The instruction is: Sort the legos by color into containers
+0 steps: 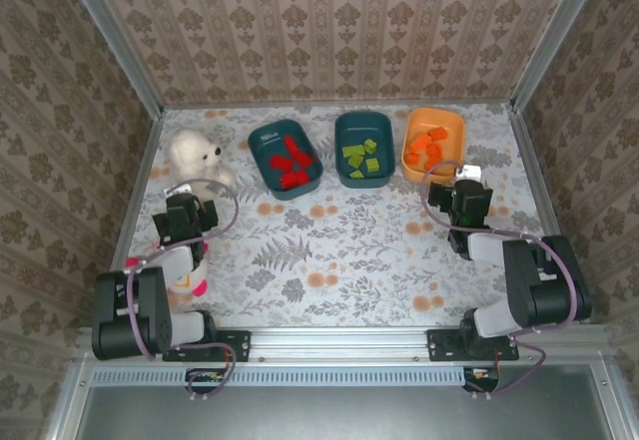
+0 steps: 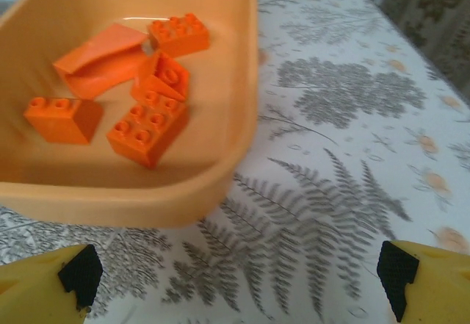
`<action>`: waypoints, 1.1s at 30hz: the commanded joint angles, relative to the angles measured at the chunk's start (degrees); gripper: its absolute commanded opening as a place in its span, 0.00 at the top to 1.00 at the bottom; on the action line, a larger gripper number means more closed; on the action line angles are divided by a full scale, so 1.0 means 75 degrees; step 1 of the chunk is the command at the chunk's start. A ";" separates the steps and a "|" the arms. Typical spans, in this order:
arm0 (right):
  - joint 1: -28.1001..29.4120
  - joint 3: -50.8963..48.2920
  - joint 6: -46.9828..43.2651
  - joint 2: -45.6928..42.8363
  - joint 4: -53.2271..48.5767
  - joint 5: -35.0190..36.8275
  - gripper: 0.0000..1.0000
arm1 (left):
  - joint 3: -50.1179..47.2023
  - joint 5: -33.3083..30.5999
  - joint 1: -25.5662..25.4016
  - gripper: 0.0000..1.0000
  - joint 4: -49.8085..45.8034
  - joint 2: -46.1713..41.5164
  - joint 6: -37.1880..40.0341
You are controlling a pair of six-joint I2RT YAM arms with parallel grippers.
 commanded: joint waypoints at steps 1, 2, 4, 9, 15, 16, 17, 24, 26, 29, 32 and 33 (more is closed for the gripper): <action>-0.0029 -0.0253 -0.0103 0.0258 0.1394 -0.0795 0.00 | 0.0584 0.0649 0.0201 0.00 0.0829 0.0407 0.0189; -0.0055 -0.0542 -0.0079 0.0449 0.2140 -0.0780 0.00 | 0.0680 0.0784 0.0240 0.00 0.0632 0.0452 0.0196; -0.0094 -0.0625 -0.0038 0.0394 0.2278 -0.0774 0.00 | 0.0648 0.1053 0.0241 0.00 0.0703 0.0449 0.0303; 0.0099 -0.0348 -0.0141 0.0465 0.1844 -0.0386 0.00 | 0.0157 0.1036 0.0028 0.00 0.1307 0.0100 0.0523; 0.0135 -0.0344 -0.0165 0.0466 0.1837 -0.0339 0.00 | 0.0792 0.1691 -0.0122 0.00 0.1421 0.0959 0.0304; 0.0134 -0.0346 -0.0165 0.0468 0.1829 -0.0339 0.00 | 0.0958 0.1718 -0.0131 0.00 0.1251 0.1212 0.0331; 0.0134 -0.0344 -0.0165 0.0464 0.1835 -0.0340 0.00 | 0.1125 0.1802 -0.0146 0.00 0.1167 0.1354 0.0424; 0.0140 -0.0356 -0.0165 0.0453 0.1849 -0.0339 0.00 | -0.0323 0.1136 -0.0698 0.00 0.3906 0.1669 0.0862; 0.0140 -0.0358 -0.0162 0.0449 0.1856 -0.0340 0.00 | -0.0762 0.0901 -0.0722 0.00 0.4793 0.1618 0.0778; 0.0140 -0.0356 -0.0165 0.0454 0.1851 -0.0339 0.00 | -0.0064 0.0886 -0.0600 0.00 0.3613 0.1690 0.0608; 0.0140 -0.0356 -0.0164 0.0462 0.1847 -0.0339 0.00 | -0.0110 0.0948 -0.0580 0.00 0.3654 0.1669 0.0586; 0.0141 -0.0362 -0.0165 0.0466 0.1850 -0.0340 0.00 | -0.0099 0.0966 -0.0571 0.00 0.3549 0.1652 0.0581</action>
